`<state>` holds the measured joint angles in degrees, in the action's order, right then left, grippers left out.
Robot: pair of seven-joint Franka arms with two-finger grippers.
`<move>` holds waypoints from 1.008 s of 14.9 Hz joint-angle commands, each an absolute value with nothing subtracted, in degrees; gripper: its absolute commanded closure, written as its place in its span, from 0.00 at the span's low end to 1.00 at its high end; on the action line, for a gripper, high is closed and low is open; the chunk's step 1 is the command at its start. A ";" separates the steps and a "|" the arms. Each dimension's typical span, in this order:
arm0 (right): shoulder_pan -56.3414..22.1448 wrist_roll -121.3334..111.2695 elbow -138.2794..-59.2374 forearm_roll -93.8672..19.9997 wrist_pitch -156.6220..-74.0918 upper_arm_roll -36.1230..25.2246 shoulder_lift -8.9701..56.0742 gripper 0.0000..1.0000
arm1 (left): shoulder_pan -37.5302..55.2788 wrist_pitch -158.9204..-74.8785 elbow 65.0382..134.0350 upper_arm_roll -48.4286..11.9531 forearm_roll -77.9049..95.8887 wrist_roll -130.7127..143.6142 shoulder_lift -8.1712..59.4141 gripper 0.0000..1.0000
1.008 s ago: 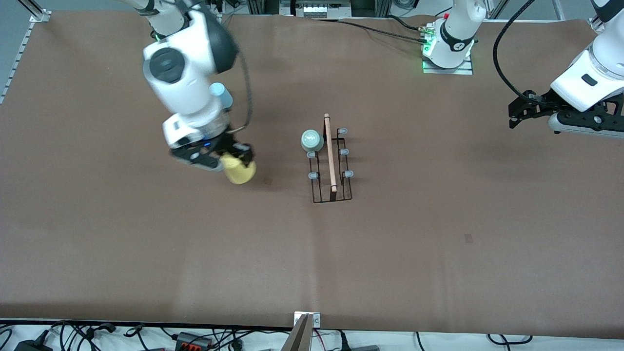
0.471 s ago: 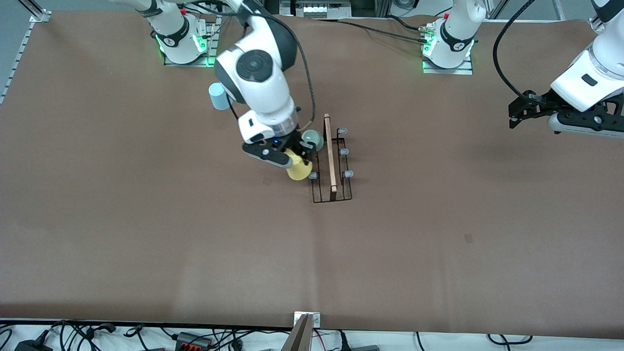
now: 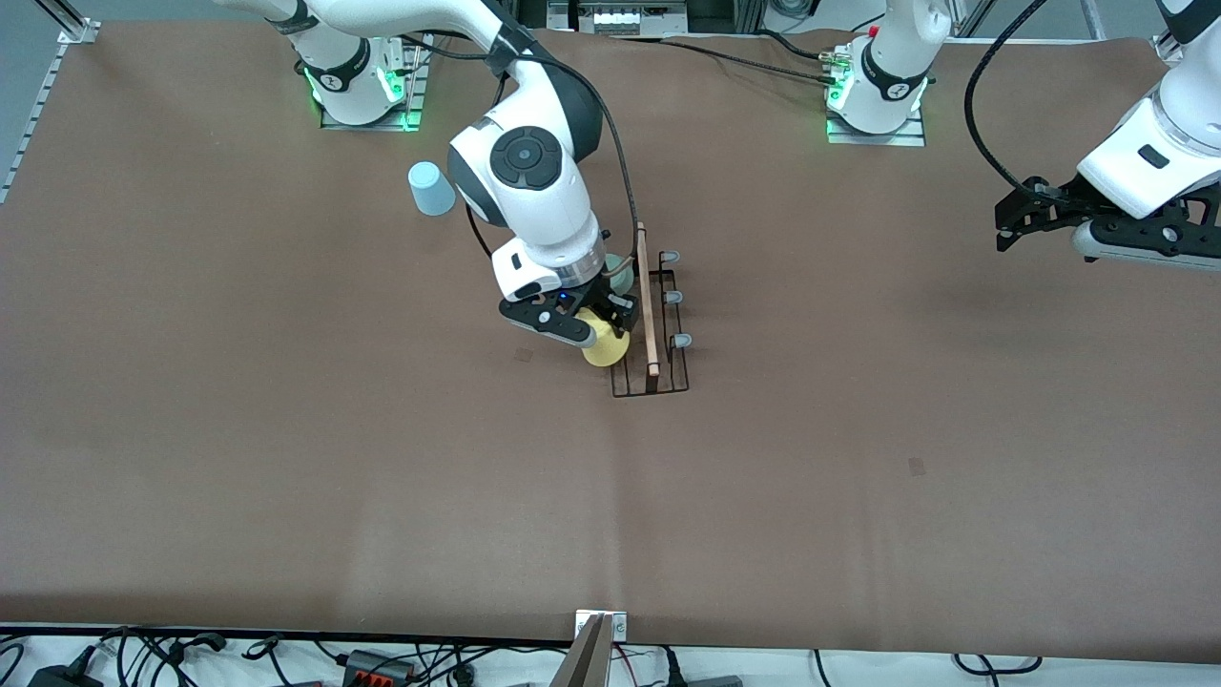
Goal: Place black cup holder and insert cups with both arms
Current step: 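Carry the yellow cup to the rack and lower it onto a peg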
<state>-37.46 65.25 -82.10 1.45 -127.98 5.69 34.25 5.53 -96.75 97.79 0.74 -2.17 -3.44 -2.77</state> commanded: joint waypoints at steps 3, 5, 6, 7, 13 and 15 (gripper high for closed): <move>-39.02 66.62 -79.72 2.20 -128.67 5.01 37.17 0.81 | 5.71 -95.36 96.06 0.79 -3.16 -4.22 -2.02 0.00; -39.20 66.62 -79.72 2.20 -129.63 5.01 37.61 0.78 | 5.80 -95.36 96.06 0.79 -3.08 -4.22 -2.02 0.00; -39.63 66.62 -79.72 2.20 -129.73 5.01 37.97 0.75 | 5.71 -95.36 96.06 0.79 -3.08 -4.22 -2.02 0.00; -39.64 66.36 -79.72 2.20 -129.99 5.01 38.06 0.44 | 5.80 -95.36 96.06 0.79 -3.08 -4.22 -2.02 0.00; -40.08 65.57 -79.72 2.02 -129.82 3.87 37.79 0.00 | 5.80 -95.36 96.06 0.79 -3.16 -4.22 -2.02 0.00; -39.64 65.30 -79.80 1.76 -128.94 3.87 36.66 0.00 | 5.80 -95.36 96.06 0.79 -3.16 -4.22 -2.02 0.00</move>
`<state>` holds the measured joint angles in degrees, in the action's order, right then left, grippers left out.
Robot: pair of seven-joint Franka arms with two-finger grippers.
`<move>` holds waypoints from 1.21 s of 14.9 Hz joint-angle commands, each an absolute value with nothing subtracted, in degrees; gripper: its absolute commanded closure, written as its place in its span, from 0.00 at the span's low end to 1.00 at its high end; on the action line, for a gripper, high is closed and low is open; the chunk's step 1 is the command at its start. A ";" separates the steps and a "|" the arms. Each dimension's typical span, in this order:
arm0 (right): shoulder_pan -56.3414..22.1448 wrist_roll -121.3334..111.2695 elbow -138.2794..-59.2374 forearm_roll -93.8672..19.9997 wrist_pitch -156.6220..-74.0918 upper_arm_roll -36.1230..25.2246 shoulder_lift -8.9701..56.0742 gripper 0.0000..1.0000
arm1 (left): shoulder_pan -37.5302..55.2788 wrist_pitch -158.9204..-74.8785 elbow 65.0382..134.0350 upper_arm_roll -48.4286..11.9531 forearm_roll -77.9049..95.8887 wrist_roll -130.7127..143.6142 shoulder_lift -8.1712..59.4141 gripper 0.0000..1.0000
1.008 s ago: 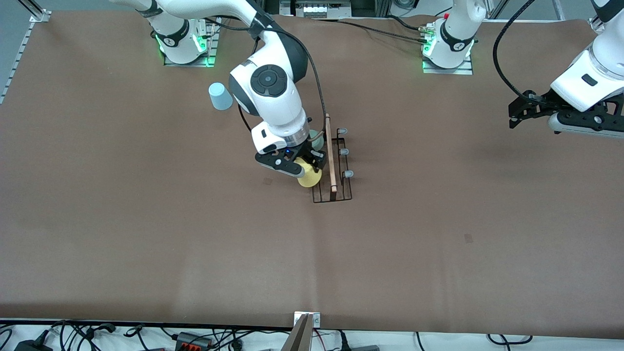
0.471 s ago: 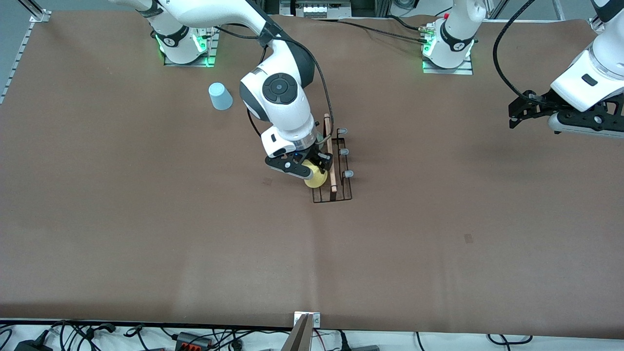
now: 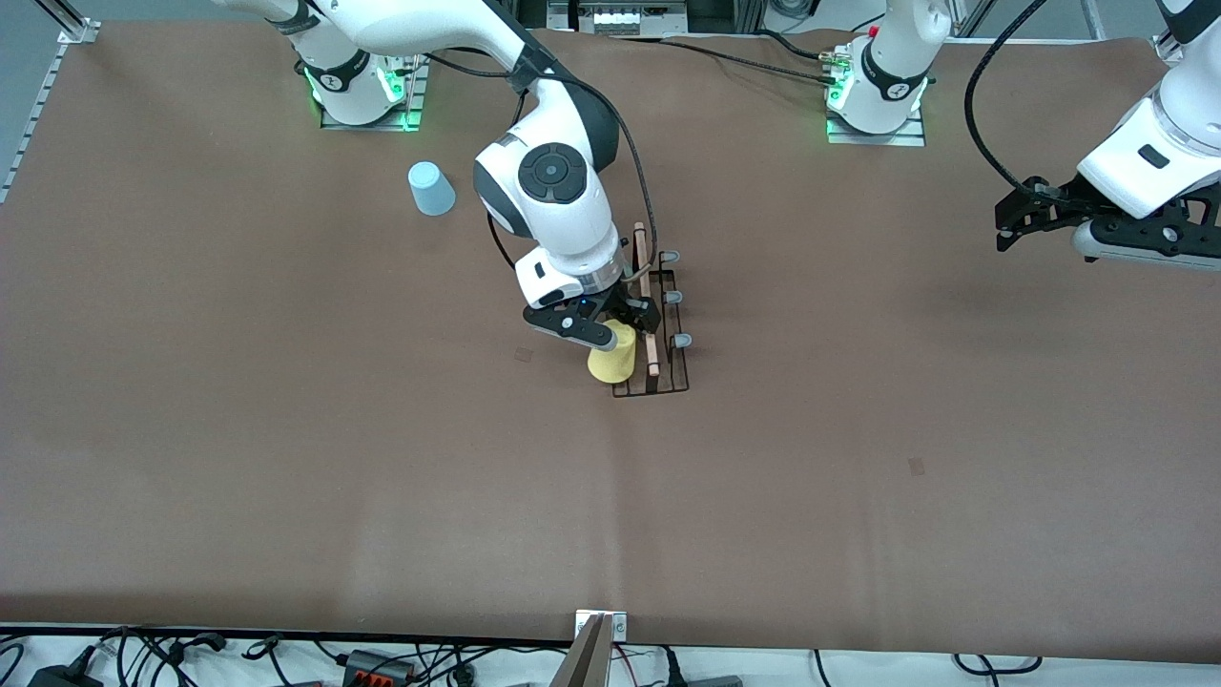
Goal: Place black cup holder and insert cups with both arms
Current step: 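Open the right gripper and withdraw it from the yellow cup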
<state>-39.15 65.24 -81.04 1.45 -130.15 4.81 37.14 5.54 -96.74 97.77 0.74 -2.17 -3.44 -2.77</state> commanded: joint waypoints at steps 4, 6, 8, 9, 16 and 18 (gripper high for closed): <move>-35.26 62.59 -84.44 1.58 -123.59 3.95 27.80 0.00 | 5.80 -95.36 96.06 0.79 -3.16 -4.13 -2.02 0.00; -32.01 61.44 -89.10 1.58 -121.39 4.13 21.92 0.00 | 5.71 -95.36 96.06 0.79 -3.08 -4.13 -2.02 0.00; -26.83 58.03 -94.37 1.58 -119.45 4.66 15.41 0.00 | 5.71 -95.19 96.06 0.79 -3.08 -4.13 -2.02 0.00; -23.76 54.27 -96.40 1.50 -117.88 4.75 12.42 0.00 | 5.71 -94.66 95.98 0.79 -3.08 -4.13 -2.02 0.00; -2.23 22.37 -96.68 0.71 -102.14 4.75 3.09 0.00 | 5.71 -94.48 95.98 0.79 -3.08 -4.13 -2.02 0.00; 3.58 16.11 -96.68 0.62 -99.68 4.75 0.98 0.00 | 5.80 -94.48 95.98 0.79 -3.08 -4.13 -2.02 0.00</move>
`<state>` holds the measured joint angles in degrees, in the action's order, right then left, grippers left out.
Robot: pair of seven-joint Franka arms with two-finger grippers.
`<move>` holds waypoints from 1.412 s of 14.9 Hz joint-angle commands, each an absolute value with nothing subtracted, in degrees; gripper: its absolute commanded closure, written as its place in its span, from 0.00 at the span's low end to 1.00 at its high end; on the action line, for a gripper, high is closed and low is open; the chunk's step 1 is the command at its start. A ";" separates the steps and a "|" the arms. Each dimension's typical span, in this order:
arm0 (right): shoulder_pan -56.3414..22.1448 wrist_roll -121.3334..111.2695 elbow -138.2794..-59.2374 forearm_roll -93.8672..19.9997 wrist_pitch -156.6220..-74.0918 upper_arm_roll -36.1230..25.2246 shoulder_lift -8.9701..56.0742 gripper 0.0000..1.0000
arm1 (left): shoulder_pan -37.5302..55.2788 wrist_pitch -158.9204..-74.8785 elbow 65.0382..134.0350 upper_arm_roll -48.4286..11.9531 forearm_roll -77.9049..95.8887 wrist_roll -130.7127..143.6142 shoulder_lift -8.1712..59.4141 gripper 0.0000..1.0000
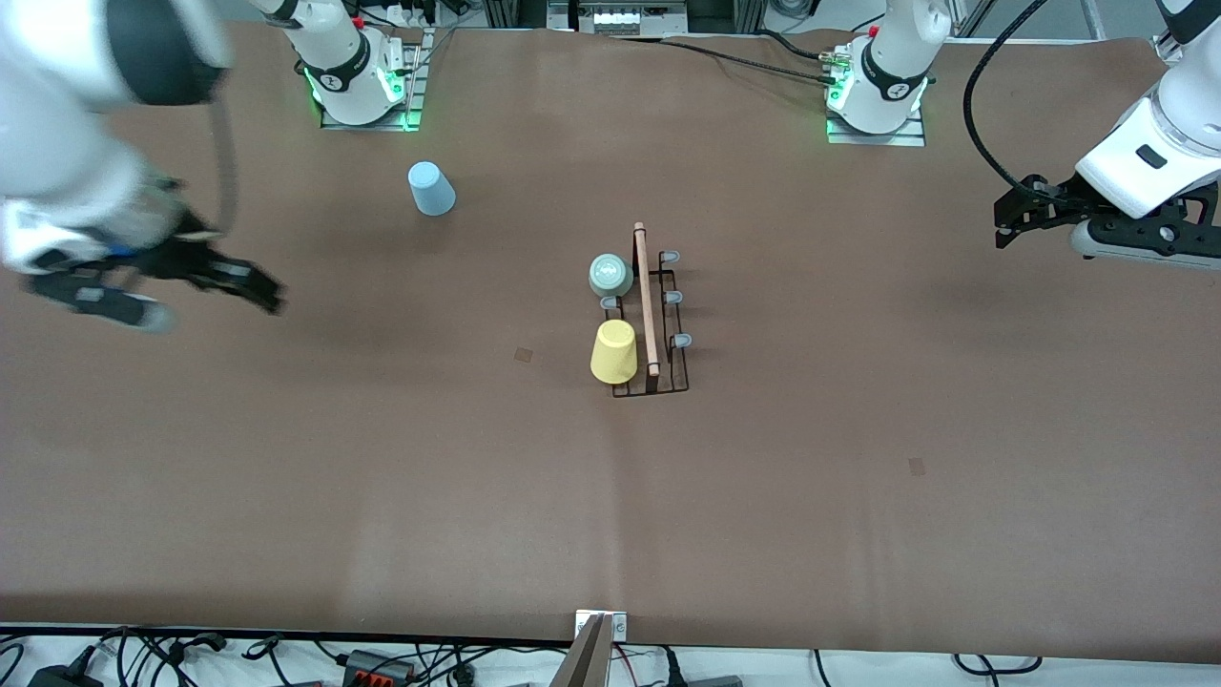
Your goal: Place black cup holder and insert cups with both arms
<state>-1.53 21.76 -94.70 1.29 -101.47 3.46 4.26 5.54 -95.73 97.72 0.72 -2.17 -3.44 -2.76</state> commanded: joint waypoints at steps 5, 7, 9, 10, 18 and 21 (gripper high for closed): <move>10.02 10.19 -90.37 1.49 -90.30 3.96 -0.88 0.00 | 5.80 -94.48 95.98 0.79 -3.08 -4.13 -2.11 0.00; 10.11 10.72 -87.55 0.80 -88.42 3.78 1.65 0.00 | 5.71 -94.48 95.98 0.79 -3.16 -4.13 -2.02 0.00; 8.10 9.76 -86.75 0.62 -88.24 1.07 3.16 0.00 | 5.80 -94.48 96.06 0.79 -3.08 -4.13 -2.02 0.00; 5.21 6.80 -86.75 0.96 -88.50 -0.08 3.51 0.00 | 5.80 -94.48 95.98 0.79 -3.08 -4.13 -2.02 0.00; -6.24 -0.08 -86.92 1.58 -88.86 -7.47 3.87 0.00 | 5.80 -94.48 95.98 0.79 -3.08 -4.13 -2.02 0.00; -5.89 -0.35 -87.10 1.58 -89.56 -7.21 3.87 0.00 | 5.71 -94.48 96.06 0.79 -3.08 -4.13 -2.11 0.00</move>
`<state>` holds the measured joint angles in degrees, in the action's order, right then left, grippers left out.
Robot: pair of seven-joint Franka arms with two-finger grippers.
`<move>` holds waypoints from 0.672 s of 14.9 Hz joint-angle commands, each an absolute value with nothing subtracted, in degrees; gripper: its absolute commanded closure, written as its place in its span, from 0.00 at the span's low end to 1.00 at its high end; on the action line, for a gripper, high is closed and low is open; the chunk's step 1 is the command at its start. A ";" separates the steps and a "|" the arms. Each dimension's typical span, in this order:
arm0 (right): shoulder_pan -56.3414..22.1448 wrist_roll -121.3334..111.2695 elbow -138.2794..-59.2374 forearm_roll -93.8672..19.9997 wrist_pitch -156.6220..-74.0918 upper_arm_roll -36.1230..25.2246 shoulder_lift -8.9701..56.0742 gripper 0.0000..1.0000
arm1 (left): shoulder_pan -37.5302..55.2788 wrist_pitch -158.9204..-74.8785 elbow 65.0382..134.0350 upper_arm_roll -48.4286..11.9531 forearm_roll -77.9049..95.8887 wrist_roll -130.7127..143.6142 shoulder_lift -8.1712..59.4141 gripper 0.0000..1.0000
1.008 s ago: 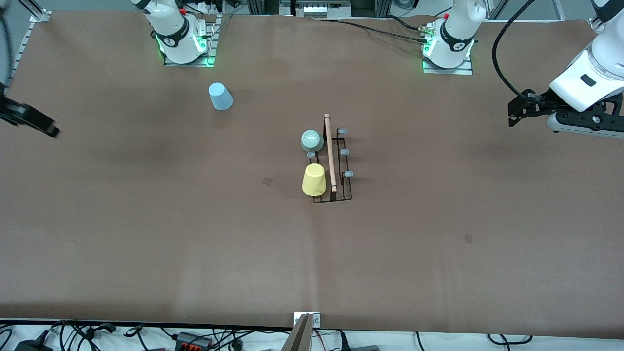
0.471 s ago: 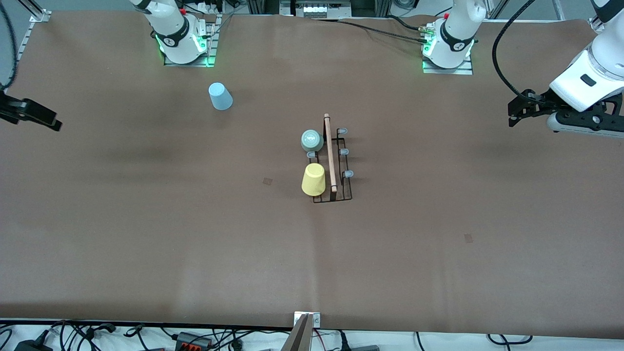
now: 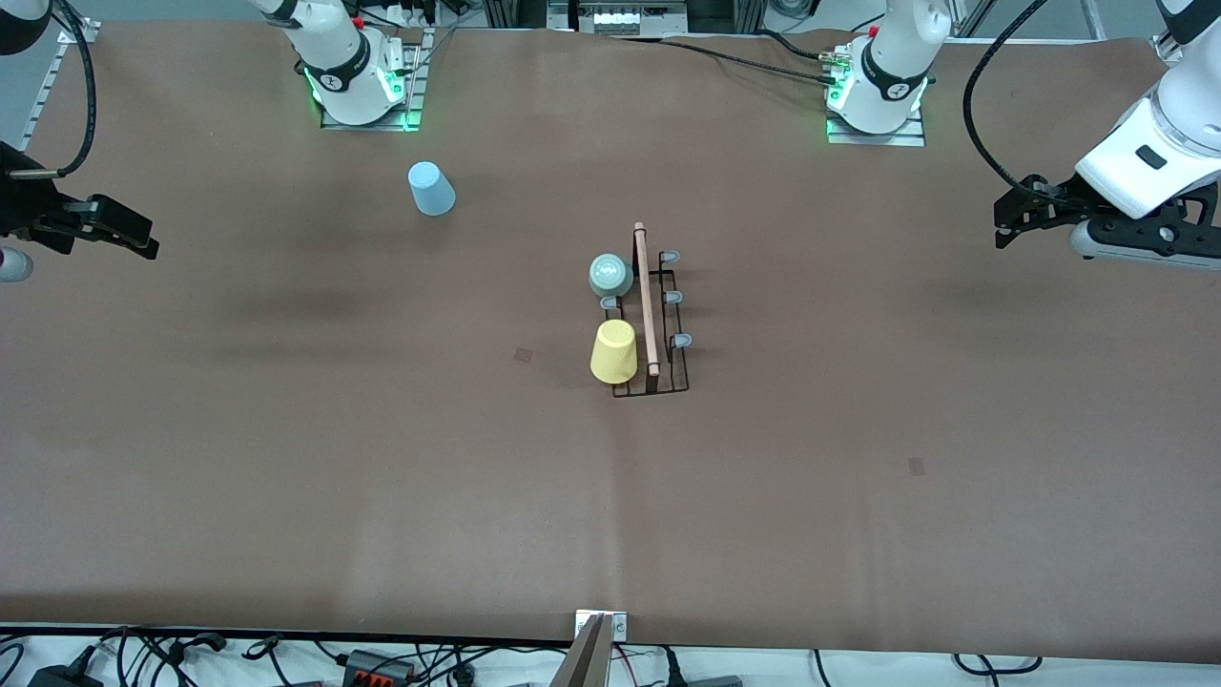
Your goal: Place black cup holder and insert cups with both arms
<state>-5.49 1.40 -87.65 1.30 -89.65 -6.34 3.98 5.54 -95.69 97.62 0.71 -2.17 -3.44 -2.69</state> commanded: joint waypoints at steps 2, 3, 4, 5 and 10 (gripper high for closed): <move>-5.80 -0.18 -87.10 1.58 -89.82 -7.12 3.95 0.00 | 5.71 -94.66 95.98 0.79 -2.20 -4.31 -2.11 0.00; -5.80 0.09 -87.10 1.06 -89.82 -7.21 3.87 0.00 | 5.71 -94.66 95.98 0.79 -2.20 -4.13 -2.11 0.00; -5.71 0.09 -87.10 0.97 -89.82 -7.21 3.95 0.00 | 5.71 -94.66 95.98 0.79 -2.20 -3.70 -2.20 0.00; -5.28 0.17 -87.10 0.79 -89.56 -7.12 3.87 0.00 | 5.71 -94.57 95.98 0.70 -2.20 -3.60 -2.20 0.00; 1.14 0.35 -87.36 0.97 -89.03 -1.15 3.25 0.00 | 5.71 -94.57 95.98 0.70 -2.11 -3.52 -2.20 0.00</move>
<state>-1.28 0.91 -87.64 1.27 -89.71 -4.07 3.87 5.54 -95.69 97.55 0.68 -2.15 -3.43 -2.69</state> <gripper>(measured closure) 0.000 0.000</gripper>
